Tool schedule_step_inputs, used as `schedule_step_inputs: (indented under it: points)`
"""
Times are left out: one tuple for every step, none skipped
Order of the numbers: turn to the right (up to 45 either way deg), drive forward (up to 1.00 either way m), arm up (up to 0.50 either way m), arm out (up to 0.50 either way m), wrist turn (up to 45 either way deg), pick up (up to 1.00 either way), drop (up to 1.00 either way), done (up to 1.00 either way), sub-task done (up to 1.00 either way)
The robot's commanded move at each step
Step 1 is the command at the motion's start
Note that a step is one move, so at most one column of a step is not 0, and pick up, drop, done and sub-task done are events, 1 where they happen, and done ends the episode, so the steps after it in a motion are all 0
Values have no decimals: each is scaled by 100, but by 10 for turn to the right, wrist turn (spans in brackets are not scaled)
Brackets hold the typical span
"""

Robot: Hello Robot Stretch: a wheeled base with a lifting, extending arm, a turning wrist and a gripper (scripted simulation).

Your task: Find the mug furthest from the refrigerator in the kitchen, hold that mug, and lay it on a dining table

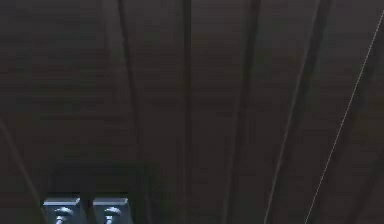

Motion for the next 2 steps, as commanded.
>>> schedule_step_inputs:
  points:
    - [-450, 0, 0, 0, 0, 0, 0, 0, 0]
    - [0, 5, 0, 0, 0, 0, 0, 0, 0]
